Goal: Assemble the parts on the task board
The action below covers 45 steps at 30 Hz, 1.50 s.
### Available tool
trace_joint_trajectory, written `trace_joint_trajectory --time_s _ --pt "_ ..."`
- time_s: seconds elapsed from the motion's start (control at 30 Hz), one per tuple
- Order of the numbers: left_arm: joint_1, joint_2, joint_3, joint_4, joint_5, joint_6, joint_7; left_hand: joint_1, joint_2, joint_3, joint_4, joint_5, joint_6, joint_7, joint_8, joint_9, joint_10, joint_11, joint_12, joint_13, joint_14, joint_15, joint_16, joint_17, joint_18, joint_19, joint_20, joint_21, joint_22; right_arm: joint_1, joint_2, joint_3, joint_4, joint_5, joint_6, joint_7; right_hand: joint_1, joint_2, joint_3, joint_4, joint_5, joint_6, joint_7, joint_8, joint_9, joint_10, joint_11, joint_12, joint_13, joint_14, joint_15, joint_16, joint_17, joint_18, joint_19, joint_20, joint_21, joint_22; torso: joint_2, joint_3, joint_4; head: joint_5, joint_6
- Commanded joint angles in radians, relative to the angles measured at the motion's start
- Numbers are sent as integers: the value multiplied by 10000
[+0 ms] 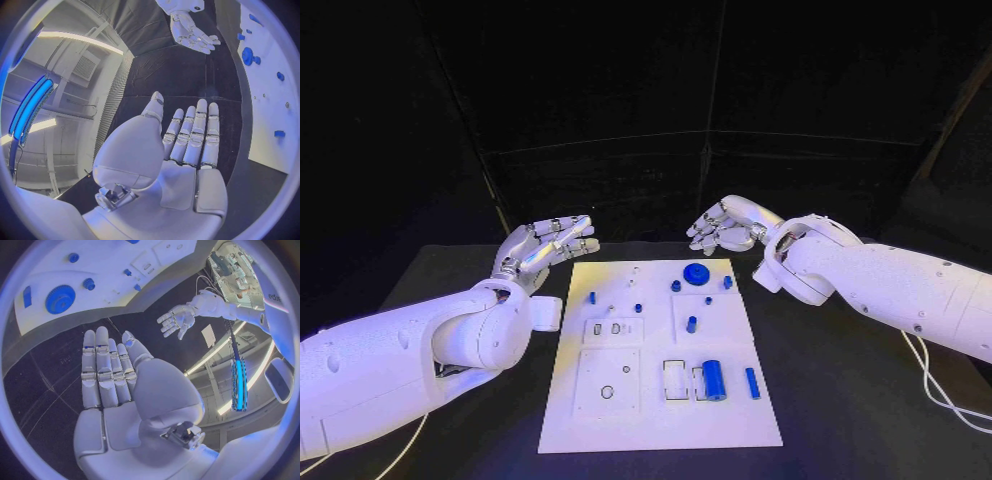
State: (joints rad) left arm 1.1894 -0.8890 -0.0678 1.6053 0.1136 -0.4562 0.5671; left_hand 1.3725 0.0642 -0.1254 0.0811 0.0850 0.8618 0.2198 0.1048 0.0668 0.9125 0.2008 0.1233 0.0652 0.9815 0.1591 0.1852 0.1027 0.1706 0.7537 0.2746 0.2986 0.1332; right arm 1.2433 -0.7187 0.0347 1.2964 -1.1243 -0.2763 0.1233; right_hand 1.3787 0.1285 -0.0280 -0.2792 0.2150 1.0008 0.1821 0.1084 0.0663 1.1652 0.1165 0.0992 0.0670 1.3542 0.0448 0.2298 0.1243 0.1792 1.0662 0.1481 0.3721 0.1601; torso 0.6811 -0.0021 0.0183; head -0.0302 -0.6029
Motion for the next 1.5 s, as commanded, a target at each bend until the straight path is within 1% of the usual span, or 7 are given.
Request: trace_joint_trajectory --time_s 0.03,0.13,0.33,0.5,0.6,0.9,1.5 --pt "18 -102 12 328 -247 407 -11 128 12 -10 -91 -32 122 280 20 3 94 3 31 -7 111 9 49 -3 142 90 -2 75 -4 68 151 9 57 -2397 808 -1229 42 -262 90 -88 381 490 -181 -190 -4 786 -315 -166 19 1538 -435 987 743 12 1034 -628 1372 716 341 -43 34 -48 152" --pt "19 -147 13 532 -255 467 -22 126 32 -7 -118 -33 141 277 11 0 115 -2 23 -8 139 1 48 -7 144 134 -11 91 -4 95 303 11 57 -3129 1104 -1546 -96 -335 186 -101 379 533 -196 -319 -5 835 -397 -296 0 1612 -518 2063 1378 -5 1151 -718 1993 1086 459 -63 45 -110 201" --pt "18 -178 14 822 -262 549 -41 120 43 -8 -136 -33 152 275 3 -2 128 -4 15 -9 157 -5 45 -10 145 169 -17 104 -3 115 569 15 62 -4149 1372 -1889 -500 -387 369 -101 -118 431 -298 -438 -6 731 -411 -351 -7 1522 -542 4229 2630 17 1309 -740 3047 1704 663 -91 58 -180 209" --pt "21 -174 15 902 -263 662 -82 95 53 -20 -159 -36 153 283 -21 -7 128 -2 -8 -13 184 -12 40 -16 146 238 -28 132 0 121 684 18 136 -4592 1505 -2108 -720 -476 441 -74 -254 133 -295 -453 -14 329 -373 -366 -27 1775 -507 8686 7309 13 1707 -710 3953 2215 769 -113 77 -197 205" --pt "25 -183 15 931 -263 709 -101 65 65 -34 -187 -36 149 289 -51 -12 125 1 -35 -16 218 -19 34 -23 145 325 -42 170 6 123 710 19 183 -4700 1609 -2196 -775 -558 462 -74 -292 28 -287 -444 -8 130 -314 -342 -10 1757 -481 9692 8355 -18 1795 -658 4472 2661 809 -119 88 -201 189" --pt "35 -181 15 913 -264 829 -129 17 87 -50 -197 -36 154 290 -75 -14 127 0 -57 -17 252 -28 32 -28 144 402 -54 203 10 126 826 19 194 -4827 1737 -2358 -789 -741 491 -40 -229 -168 -260 -431 2 -521 -237 -231 47 1502 -452 10380 8899 -334 2397 -528 6578 5213 858 -129 102 -220 154" --pt "60 -211 15 965 -263 843 -123 -6 100 -61 -218 -36 146 305 -103 -16 114 5 -83 -20 286 -35 34 -31 142 466 -66 230 13 125 1050 17 -73 -4847 2407 -2475 -642 -538 740 -64 -268 -148 -264 -410 10 -651 -235 80 118 1436 -437 10659 9121 -381 2380 -491 7154 5805 943 -141 94 -188 70"
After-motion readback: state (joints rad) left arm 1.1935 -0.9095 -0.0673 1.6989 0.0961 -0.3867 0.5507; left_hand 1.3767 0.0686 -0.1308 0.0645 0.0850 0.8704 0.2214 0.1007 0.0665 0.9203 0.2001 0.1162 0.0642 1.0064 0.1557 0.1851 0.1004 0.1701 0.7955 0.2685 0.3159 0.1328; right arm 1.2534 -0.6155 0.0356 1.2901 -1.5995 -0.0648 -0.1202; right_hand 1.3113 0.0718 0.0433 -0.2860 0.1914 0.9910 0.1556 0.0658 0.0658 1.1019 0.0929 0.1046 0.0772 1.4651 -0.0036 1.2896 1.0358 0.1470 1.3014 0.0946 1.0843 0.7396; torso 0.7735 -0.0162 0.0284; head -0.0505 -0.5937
